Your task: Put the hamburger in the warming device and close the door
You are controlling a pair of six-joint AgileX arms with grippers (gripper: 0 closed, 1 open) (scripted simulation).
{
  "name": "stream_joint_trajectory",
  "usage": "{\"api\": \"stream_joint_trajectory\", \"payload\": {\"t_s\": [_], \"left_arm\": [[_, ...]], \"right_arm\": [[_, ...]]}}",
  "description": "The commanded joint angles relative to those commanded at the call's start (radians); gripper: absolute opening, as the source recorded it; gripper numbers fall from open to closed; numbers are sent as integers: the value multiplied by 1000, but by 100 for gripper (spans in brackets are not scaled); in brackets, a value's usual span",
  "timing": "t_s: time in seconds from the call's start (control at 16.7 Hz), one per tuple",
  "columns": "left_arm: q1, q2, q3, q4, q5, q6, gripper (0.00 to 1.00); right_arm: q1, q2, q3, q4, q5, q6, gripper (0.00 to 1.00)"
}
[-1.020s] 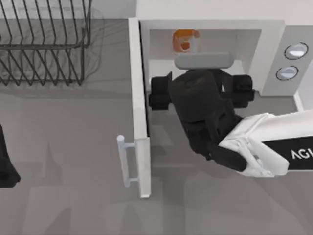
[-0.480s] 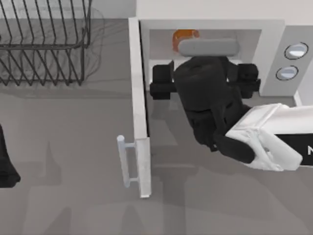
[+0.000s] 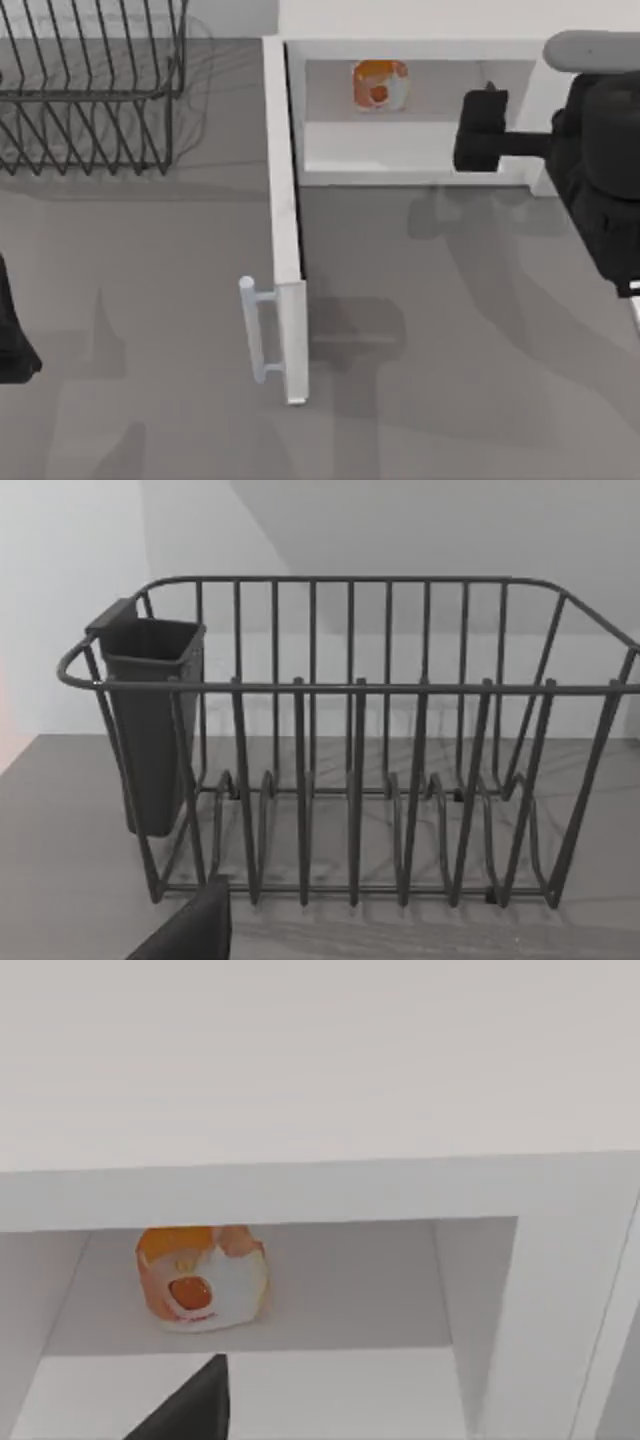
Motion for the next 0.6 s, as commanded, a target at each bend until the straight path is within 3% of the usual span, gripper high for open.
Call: {"api": "stream_joint_trajectory", "payload": {"t_s": [0.6], "left_arm": [[0,0,0,0,0,0,100]], "right_arm": [[-433,-1060,-579,-246,-411,-199,100]]}}
